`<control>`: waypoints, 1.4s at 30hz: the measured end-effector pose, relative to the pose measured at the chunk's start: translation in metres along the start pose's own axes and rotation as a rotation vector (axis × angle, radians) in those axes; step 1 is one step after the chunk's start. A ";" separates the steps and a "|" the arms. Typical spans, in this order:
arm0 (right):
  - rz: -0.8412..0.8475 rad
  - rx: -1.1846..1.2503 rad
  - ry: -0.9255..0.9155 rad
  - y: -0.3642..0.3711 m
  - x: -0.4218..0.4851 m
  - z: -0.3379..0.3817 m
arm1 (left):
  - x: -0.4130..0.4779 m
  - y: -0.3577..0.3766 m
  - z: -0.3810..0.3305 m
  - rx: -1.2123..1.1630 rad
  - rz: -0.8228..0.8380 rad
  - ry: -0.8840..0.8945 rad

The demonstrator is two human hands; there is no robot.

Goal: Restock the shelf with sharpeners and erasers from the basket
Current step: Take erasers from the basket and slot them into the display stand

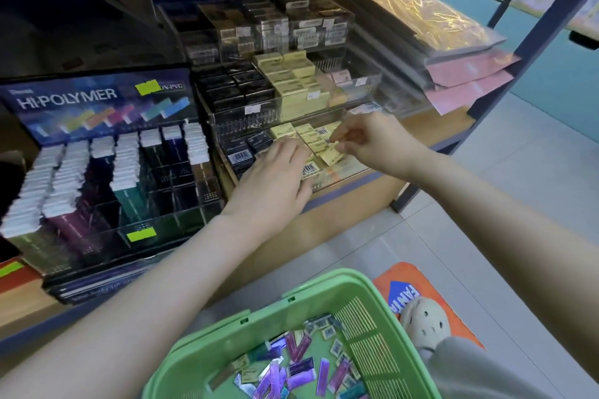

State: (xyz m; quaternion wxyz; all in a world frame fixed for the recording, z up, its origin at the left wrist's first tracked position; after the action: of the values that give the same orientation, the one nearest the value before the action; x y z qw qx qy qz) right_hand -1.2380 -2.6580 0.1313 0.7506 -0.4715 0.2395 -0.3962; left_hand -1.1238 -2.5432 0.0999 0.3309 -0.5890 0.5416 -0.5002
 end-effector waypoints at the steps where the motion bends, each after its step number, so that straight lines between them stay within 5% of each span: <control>1: -0.005 0.028 0.020 0.000 0.001 0.000 | 0.000 0.000 0.000 0.001 -0.005 0.002; 13: 0.078 -0.007 0.048 0.004 0.005 0.001 | 0.001 0.004 0.001 0.027 -0.022 0.012; 24: -0.171 -0.120 -0.089 0.017 -0.037 0.000 | 0.000 0.004 0.001 0.086 -0.056 0.031; 30: -0.424 -0.233 -0.222 0.035 -0.101 -0.004 | -0.055 0.012 -0.023 0.173 -0.312 0.313; 36: -0.151 -0.273 -0.278 0.121 -0.155 -0.038 | -0.163 0.087 -0.004 0.172 -0.037 0.204; 42: 0.428 -0.329 -0.043 0.237 -0.201 -0.091 | -0.212 0.141 0.025 0.117 0.256 -0.161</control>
State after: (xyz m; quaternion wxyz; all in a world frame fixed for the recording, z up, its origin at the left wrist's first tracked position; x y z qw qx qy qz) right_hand -1.3324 -2.4830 -0.1250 0.7353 -0.5342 0.3789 -0.1743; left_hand -1.1244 -2.3694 -0.0874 0.4683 -0.5331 0.5538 -0.4357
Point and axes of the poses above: each hand's wrist, its own x-axis towards the middle knuckle, its own y-axis out of the palm, z = x × y, the point moved 4 cm from there along x, towards the middle knuckle, and after that the axes turned 7 degrees about y, right-handed, at the moved point
